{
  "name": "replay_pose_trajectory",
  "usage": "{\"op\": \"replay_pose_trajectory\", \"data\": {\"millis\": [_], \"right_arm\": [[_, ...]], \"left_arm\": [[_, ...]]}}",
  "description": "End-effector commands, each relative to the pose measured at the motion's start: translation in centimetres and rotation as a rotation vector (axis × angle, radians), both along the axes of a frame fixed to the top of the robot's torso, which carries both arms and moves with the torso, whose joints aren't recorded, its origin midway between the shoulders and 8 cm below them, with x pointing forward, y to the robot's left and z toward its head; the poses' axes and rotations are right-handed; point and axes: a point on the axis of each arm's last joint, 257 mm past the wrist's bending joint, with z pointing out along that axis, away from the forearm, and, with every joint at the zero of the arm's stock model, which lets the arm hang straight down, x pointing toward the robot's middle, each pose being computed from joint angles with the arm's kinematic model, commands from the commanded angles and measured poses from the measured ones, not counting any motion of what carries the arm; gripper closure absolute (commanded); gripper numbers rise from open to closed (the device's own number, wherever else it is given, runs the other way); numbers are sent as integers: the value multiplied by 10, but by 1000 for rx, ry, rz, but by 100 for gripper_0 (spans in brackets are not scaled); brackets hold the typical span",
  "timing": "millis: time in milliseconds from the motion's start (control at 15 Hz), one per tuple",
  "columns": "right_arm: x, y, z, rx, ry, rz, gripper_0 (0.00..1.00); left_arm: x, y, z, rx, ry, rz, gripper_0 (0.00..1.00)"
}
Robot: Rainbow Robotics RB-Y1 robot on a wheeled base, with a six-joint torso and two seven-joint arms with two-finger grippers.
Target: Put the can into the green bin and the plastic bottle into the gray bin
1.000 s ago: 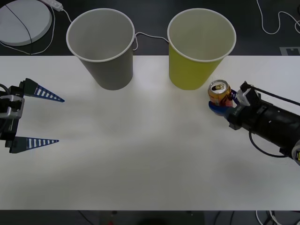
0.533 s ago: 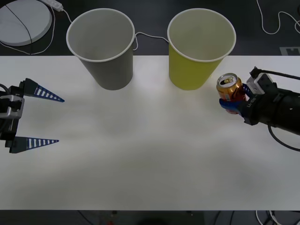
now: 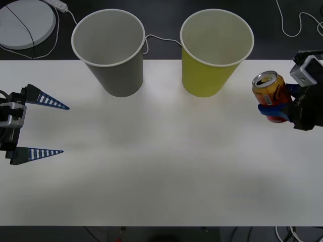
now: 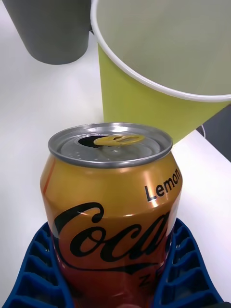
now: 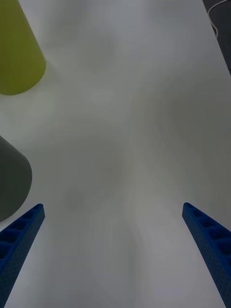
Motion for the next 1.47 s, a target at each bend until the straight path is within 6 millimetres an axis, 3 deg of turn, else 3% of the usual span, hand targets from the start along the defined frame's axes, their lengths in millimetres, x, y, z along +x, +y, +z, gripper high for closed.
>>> {"op": "replay_pose_trajectory", "data": {"millis": [67,467,800,1133,1467], "right_arm": [[-13,-5,14,-17,55,-24,100],[-35,-11,58,-61,183,-36,100],[-22,-26,96,-120,215,-54,100],[20,-14,124,-148,210,-59,100],[74,5,137,-140,252,-92,100]], "left_arm": [[0,0,0,0,0,0,0],[0,0,0,0,0,0,0],[0,0,0,0,0,0,0],[0,0,0,0,0,0,0],[0,0,0,0,0,0,0]]}}
